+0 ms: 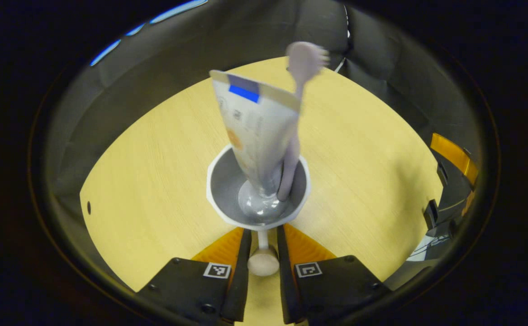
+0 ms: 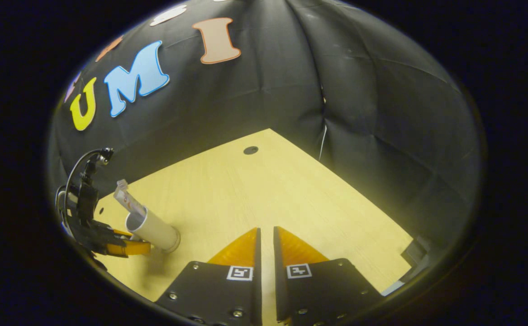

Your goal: Put the toothbrush and toothpaste on the desktop into the cup, then pick up the cup and place it on the coaster on the desktop.

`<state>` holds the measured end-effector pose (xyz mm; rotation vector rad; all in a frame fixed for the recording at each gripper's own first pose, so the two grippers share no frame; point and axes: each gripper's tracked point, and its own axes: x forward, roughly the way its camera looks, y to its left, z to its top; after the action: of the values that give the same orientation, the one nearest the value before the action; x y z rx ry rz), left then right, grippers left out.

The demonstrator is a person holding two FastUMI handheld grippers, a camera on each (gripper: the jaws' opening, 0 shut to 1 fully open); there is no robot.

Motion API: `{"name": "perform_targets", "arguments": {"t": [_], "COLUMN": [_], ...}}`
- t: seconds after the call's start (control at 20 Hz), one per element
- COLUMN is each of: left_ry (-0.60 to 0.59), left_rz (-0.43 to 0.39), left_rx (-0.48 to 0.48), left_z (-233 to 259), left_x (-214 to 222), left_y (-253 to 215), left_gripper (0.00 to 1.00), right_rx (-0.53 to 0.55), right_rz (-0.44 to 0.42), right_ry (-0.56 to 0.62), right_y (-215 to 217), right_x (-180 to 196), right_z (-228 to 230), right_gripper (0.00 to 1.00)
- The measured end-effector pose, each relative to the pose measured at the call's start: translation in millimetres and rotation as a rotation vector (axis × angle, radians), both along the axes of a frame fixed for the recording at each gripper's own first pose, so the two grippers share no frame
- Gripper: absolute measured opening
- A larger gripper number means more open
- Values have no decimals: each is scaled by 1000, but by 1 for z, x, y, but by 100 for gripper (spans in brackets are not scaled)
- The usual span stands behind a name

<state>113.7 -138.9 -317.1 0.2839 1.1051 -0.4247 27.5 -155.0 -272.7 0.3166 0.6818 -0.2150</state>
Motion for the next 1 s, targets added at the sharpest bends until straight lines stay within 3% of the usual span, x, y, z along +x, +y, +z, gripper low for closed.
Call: {"name": "perform_targets", "arguments": {"t": [0.4, 0.75, 1.0], "left_ry": [-180, -519, -734], "left_rz": [130, 297, 418], "left_rx": [-88, -141, -164], "left_z": [52, 149, 191], "left_x": [-27, -58, -66], "left_y": [17, 34, 37], "left_gripper": [36, 36, 36], "right_rx": [-27, -32, -4], "right_rz": [153, 339, 390], "right_ry": [-69, -190, -312], "right_y": [41, 96, 120], "right_x": [22, 43, 58], "right_z": [40, 101, 153], "right_gripper": [12, 12, 12]}}
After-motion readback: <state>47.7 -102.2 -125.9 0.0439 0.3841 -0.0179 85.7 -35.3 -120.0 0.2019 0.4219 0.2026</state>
